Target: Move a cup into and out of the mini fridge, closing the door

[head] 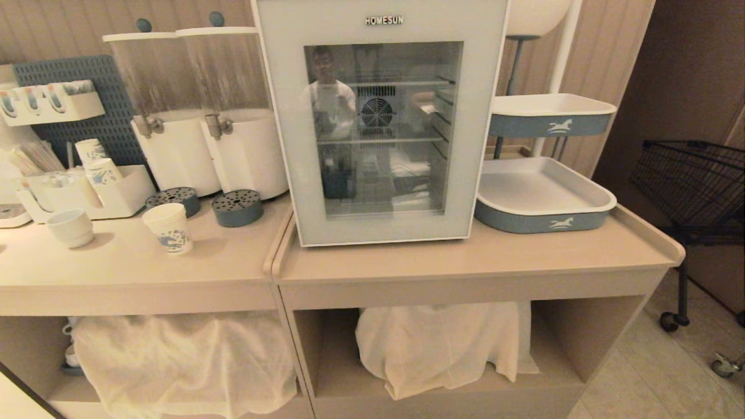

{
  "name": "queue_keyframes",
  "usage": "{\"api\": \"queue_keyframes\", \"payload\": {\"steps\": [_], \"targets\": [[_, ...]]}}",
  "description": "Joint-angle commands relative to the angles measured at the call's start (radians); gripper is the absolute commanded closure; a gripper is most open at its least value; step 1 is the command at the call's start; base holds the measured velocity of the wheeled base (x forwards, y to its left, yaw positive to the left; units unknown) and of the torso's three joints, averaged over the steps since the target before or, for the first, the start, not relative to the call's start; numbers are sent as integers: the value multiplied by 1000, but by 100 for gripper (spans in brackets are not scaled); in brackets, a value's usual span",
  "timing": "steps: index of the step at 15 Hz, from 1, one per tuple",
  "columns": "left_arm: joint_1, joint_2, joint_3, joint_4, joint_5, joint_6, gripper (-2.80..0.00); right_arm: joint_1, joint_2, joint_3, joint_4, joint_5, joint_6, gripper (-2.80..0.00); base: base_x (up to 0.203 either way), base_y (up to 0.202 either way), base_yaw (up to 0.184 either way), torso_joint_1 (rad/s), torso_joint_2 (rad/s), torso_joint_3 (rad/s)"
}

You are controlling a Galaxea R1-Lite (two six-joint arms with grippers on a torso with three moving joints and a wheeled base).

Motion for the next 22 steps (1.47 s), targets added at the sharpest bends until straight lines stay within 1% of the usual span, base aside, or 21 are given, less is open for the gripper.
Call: {"api": "queue_keyframes", "payload": {"steps": [1,7,15,18,22], "targets": [[-1,-3,40,-1,-1,-3,0,0,0,0,0,0,-1,0,0,199,0,6,2,2],[1,-3,40,-1,-1,-12,0,1,1,0,0,0,-1,0,-19,184,-2,1,3,2],[0,-3,40,-1,1,-18,0,0,0,0,0,0,-1,0,-181,178,1,2,1,5],[-1,-3,40,-1,1,-11,0,1,0,0,0,0,-1,0,-173,190,0,2,-1,4],[1,-3,40,-1,-1,-18,0,0,0,0,0,0,-1,0,-7,110,3,3,4,2]]}}
